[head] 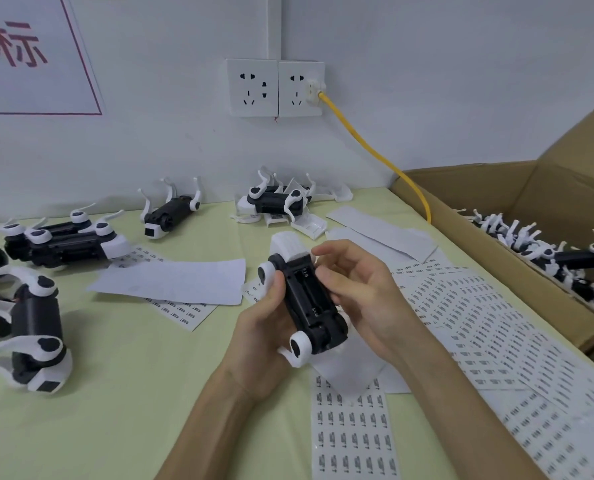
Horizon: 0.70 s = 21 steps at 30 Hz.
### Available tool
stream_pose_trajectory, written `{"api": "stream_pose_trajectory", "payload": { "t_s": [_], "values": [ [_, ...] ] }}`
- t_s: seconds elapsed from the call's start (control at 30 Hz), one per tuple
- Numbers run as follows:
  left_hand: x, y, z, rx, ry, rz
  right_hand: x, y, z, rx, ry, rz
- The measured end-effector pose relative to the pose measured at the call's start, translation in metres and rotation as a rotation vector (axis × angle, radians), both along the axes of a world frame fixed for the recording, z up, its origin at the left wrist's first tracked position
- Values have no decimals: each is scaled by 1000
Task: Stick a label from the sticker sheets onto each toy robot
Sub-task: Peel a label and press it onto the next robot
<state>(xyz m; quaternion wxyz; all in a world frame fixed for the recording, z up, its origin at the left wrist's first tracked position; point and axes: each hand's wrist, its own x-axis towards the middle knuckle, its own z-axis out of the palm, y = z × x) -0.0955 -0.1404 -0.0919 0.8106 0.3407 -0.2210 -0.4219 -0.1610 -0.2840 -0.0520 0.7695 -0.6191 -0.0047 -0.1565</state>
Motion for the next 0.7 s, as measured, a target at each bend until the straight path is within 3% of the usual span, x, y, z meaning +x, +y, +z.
{"api": "stream_pose_trajectory", "payload": {
  "t_s": [0.33, 0.7],
  "values": [
    [3, -1, -1, 6, 166, 161, 0, -7, 1, -29, 36, 151],
    [-1, -5, 0, 33, 127, 176, 4, -1, -1, -16, 53, 84]
  ]
}}
